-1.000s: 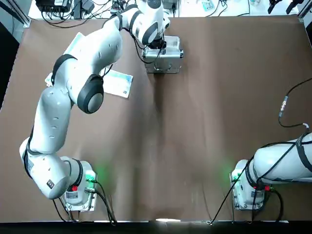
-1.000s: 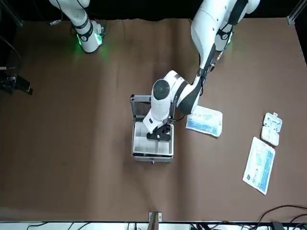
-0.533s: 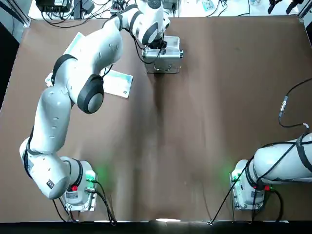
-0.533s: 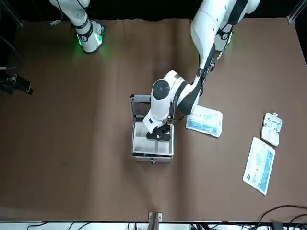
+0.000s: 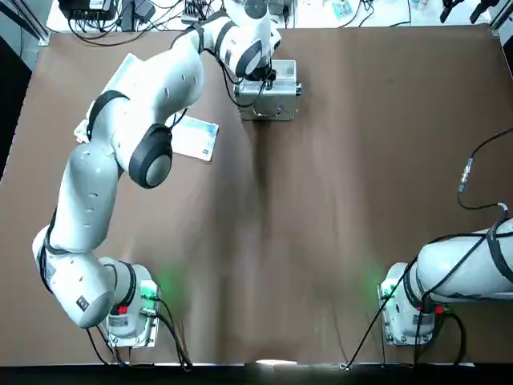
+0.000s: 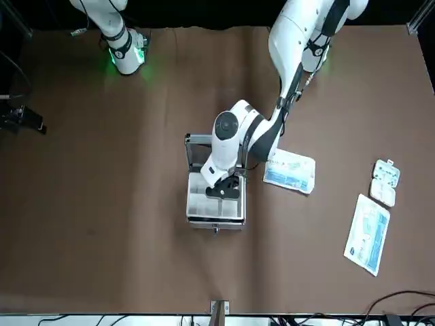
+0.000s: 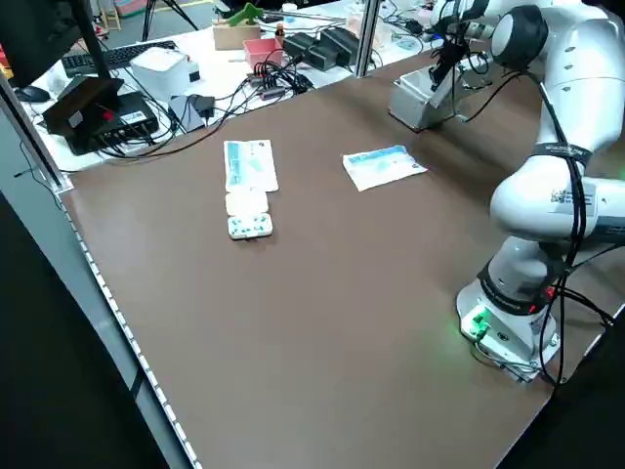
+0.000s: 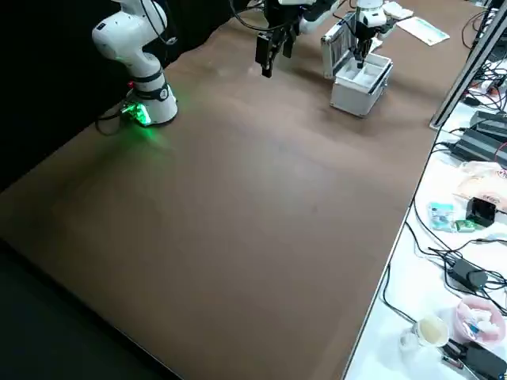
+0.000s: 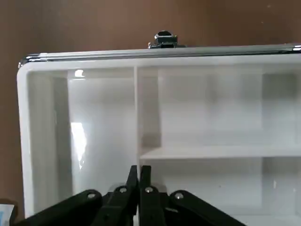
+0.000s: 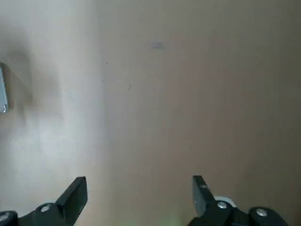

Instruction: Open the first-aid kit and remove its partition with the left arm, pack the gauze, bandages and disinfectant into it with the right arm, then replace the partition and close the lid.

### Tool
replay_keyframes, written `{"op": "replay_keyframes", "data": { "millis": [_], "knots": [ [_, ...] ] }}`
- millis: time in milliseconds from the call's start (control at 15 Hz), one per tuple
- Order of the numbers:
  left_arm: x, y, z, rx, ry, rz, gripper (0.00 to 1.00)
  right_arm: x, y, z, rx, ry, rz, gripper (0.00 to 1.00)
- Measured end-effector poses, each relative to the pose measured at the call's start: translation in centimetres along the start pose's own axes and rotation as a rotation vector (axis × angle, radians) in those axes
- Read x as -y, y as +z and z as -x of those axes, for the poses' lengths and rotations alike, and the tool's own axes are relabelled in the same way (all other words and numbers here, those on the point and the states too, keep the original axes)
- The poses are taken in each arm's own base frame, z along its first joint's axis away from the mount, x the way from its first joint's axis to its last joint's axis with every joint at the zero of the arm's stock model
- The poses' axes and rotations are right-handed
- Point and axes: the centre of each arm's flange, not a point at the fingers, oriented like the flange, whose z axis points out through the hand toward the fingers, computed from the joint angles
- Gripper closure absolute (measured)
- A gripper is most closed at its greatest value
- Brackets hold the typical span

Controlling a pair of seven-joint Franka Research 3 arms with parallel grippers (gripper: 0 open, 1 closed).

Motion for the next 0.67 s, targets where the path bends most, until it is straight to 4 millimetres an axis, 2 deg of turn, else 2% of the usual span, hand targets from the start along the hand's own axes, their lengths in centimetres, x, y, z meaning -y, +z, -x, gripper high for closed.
{"op": "replay_keyframes", "data": {
  "millis": [667],
  "knots": [
    [0.17,0.03,-0.07,0.015,0.018,-0.015,0.97,0.05,0.00,0.00,0.000,-0.001,0.000,0.01]
  ]
}}
